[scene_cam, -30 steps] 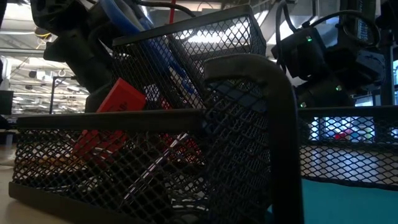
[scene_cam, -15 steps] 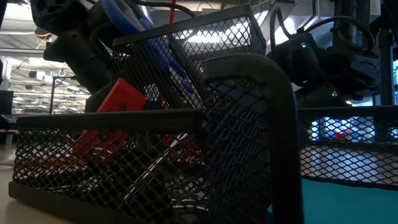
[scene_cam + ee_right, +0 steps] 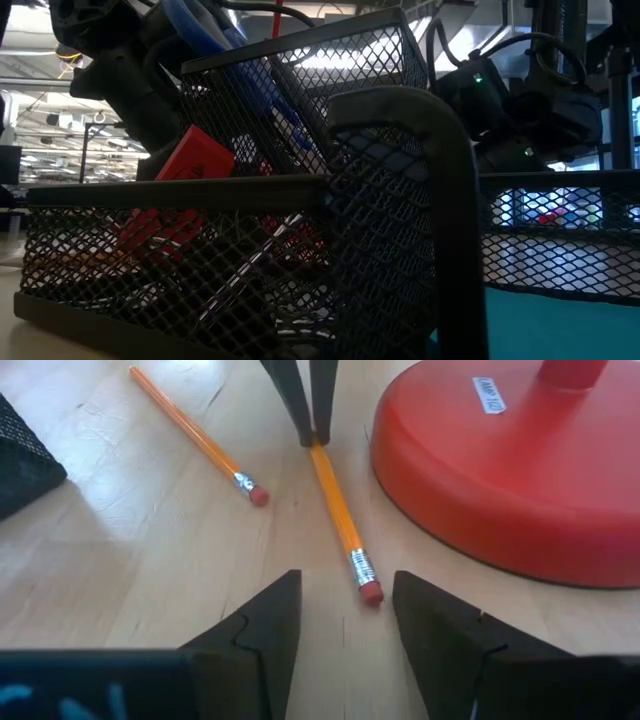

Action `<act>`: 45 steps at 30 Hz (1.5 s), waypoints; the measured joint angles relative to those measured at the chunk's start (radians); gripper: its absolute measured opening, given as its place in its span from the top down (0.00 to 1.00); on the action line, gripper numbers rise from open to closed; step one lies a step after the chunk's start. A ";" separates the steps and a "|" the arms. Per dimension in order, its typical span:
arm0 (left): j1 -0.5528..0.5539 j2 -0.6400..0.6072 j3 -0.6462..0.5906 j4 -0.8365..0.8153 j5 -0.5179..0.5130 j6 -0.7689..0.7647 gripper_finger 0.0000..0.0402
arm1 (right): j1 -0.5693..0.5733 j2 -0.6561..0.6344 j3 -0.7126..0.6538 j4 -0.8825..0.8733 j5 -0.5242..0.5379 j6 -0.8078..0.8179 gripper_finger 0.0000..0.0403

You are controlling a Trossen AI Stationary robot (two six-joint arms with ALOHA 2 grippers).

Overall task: Pick and place office supplies into organizer
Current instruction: Put the orange top pencil into the black desk organizer

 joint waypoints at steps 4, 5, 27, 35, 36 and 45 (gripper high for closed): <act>0.000 0.000 0.000 0.000 -0.006 0.002 0.97 | 0.000 0.000 0.000 -0.005 0.000 -0.002 0.59; 0.000 0.000 0.000 0.001 -0.006 0.002 0.97 | 0.000 0.000 0.000 -0.006 0.000 -0.001 0.59; 0.000 0.000 0.000 0.015 -0.007 0.003 0.97 | -0.001 -0.002 0.001 -0.032 0.003 0.000 0.66; 0.000 0.000 0.000 0.015 -0.009 0.003 0.97 | -0.002 -0.003 0.001 -0.060 0.012 -0.030 0.86; 0.000 0.000 0.000 0.015 -0.010 0.003 0.97 | -0.002 -0.003 0.001 -0.069 0.014 -0.030 0.88; 0.000 0.000 0.000 0.014 -0.053 0.002 0.97 | -0.002 -0.003 0.002 -0.088 0.019 -0.053 0.96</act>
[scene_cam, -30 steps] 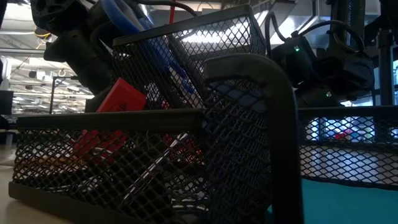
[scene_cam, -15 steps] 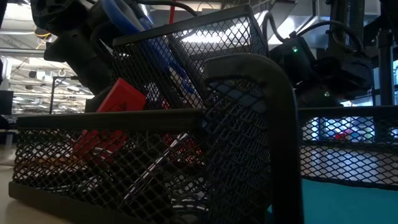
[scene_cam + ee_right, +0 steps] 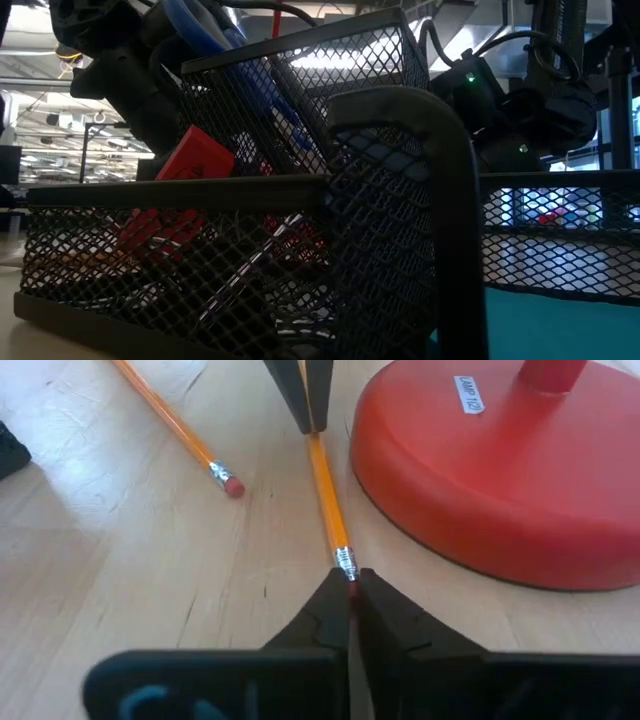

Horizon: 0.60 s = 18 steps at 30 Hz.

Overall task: Pick and place office supplies into organizer
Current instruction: Put the orange top pencil into the black desk organizer

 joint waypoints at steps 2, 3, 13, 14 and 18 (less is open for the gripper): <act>0.000 0.000 0.000 0.000 0.004 0.000 0.97 | 0.000 0.000 0.000 0.000 0.000 -0.001 0.96; -0.001 0.000 0.000 0.000 0.006 0.000 0.97 | 0.000 0.000 0.000 0.000 0.000 -0.001 0.96; -0.060 -0.144 0.001 -0.026 0.019 0.088 0.97 | 0.001 0.004 -0.003 0.032 -0.003 -0.003 0.97; -0.072 -0.168 0.001 -0.032 0.007 0.098 0.97 | 0.001 0.004 -0.003 0.035 -0.003 -0.003 0.97; -0.122 -0.242 0.001 -0.044 -0.074 0.135 0.97 | 0.001 0.005 -0.003 0.053 -0.005 -0.003 0.97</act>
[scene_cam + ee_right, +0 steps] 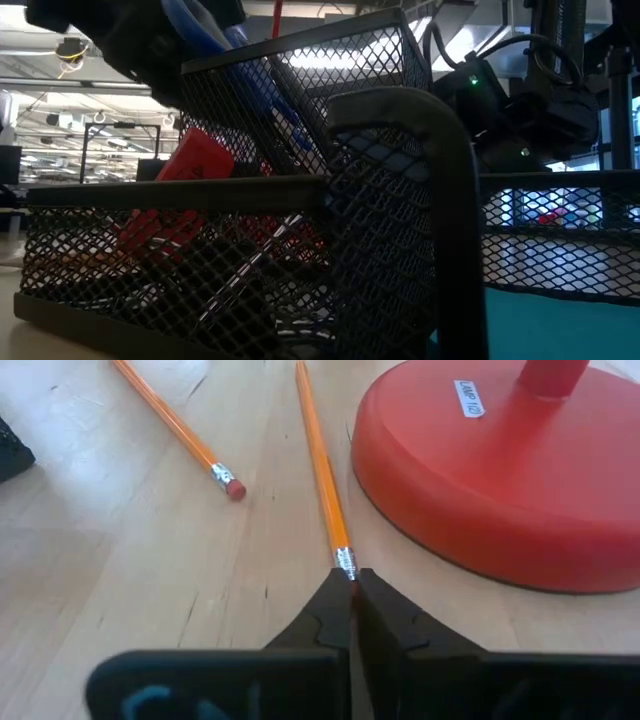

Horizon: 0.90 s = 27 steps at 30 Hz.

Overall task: Pick and place office supplies into organizer
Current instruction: Put the orange top pencil into the black desk organizer

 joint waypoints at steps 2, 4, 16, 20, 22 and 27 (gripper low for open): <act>-0.022 -0.017 0.000 -0.005 -0.035 0.015 0.97 | 0.000 0.001 -0.001 0.014 0.000 0.000 0.97; -0.041 -0.023 0.000 -0.004 -0.064 0.023 0.97 | 0.000 0.002 -0.001 0.023 0.000 0.000 0.97; -0.066 -0.013 0.000 -0.079 -0.093 -0.130 0.97 | 0.000 0.000 0.000 0.023 -0.024 0.108 0.97; -0.066 -0.013 0.000 -0.088 -0.094 -0.137 0.97 | 0.000 0.000 0.000 0.027 -0.029 0.128 0.97; -0.066 -0.013 0.000 -0.086 -0.095 -0.137 0.97 | 0.000 0.000 0.000 0.031 -0.030 0.117 0.97; -0.066 -0.013 0.000 -0.102 -0.095 -0.136 0.97 | 0.001 0.000 0.000 0.047 -0.037 0.104 0.97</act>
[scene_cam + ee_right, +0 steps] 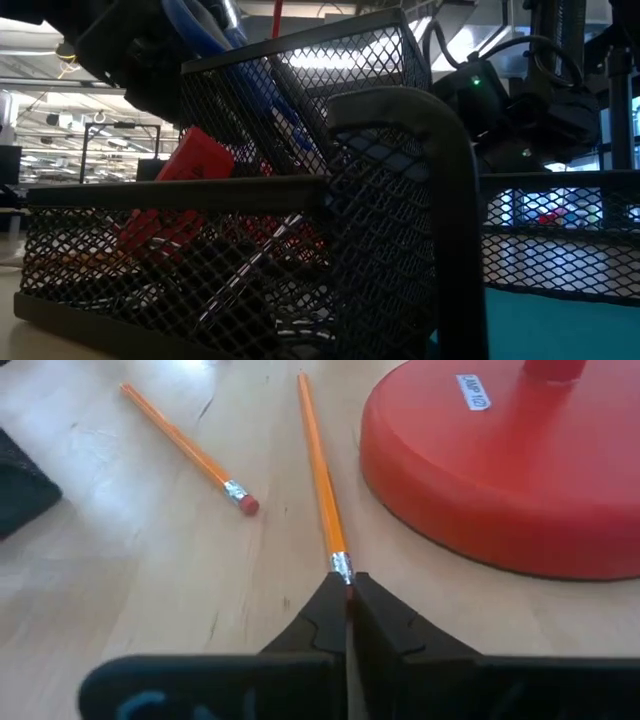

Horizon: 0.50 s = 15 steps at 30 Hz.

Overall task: Pick and place office supplies into organizer
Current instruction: Put the orange top pencil into the black desk organizer

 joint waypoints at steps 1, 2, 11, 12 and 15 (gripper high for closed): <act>0.000 0.000 0.000 -0.005 0.000 0.001 0.97 | 0.001 0.000 0.000 0.001 -0.001 -0.003 0.97; 0.000 0.000 -0.003 -0.001 0.000 0.001 0.97 | 0.001 0.000 0.000 0.002 -0.002 -0.007 0.97; 0.000 0.000 -0.009 0.000 0.000 0.001 0.97 | 0.001 0.000 0.000 0.015 -0.003 -0.023 0.97; 0.000 0.000 -0.009 0.000 0.000 0.001 0.97 | 0.001 0.000 0.000 0.017 -0.002 -0.023 0.97; 0.000 0.000 -0.009 0.000 0.000 0.001 0.97 | 0.001 0.000 0.000 0.025 0.000 -0.025 0.97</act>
